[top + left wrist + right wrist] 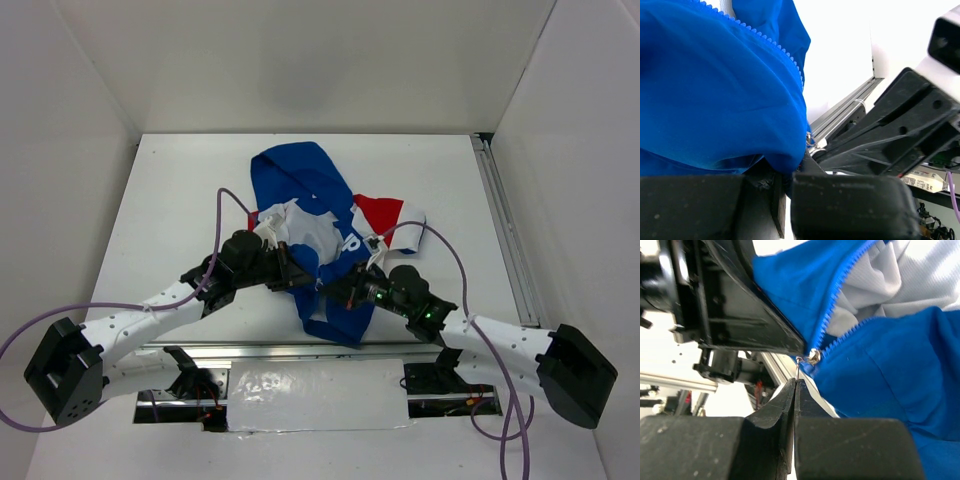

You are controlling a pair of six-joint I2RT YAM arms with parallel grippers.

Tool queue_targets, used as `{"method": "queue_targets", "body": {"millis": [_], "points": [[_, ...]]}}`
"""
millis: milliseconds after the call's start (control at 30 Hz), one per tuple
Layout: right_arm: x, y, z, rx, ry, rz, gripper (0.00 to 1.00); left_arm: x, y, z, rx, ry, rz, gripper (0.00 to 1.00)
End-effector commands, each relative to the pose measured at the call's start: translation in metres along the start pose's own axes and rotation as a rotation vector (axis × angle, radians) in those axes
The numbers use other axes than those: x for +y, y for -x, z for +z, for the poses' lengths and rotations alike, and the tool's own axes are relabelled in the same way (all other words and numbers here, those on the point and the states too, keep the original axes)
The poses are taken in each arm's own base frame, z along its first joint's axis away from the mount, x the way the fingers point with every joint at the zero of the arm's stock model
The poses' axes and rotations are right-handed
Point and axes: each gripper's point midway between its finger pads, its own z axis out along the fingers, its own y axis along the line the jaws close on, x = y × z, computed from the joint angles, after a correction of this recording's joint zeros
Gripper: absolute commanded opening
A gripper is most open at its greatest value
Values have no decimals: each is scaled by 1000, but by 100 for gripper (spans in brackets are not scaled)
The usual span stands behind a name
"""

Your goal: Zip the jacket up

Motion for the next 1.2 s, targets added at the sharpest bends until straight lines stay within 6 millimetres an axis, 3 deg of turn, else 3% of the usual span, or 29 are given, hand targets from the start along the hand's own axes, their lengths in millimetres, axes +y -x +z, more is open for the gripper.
{"method": "queue_targets", "body": {"millis": [0, 300, 500, 700, 900, 1167], "points": [[22, 25, 0, -56, 28, 33, 0, -9, 7, 1, -22, -43, 38, 0], [32, 49, 4, -31, 33, 180, 0, -9, 4, 2, -9, -58, 70, 0], [27, 44, 4, 164, 72, 424, 0, -7, 1, 4, -2, -70, 91, 0], [25, 44, 8, 270, 69, 467, 0, -6, 1, 4, -9, -79, 147, 0], [18, 61, -2, 210, 62, 534, 0, -10, -3, 3, 3, -127, 230, 0], [11, 69, 2, 117, 67, 563, 0, -24, -6, -3, 8, -226, 352, 0]]}}
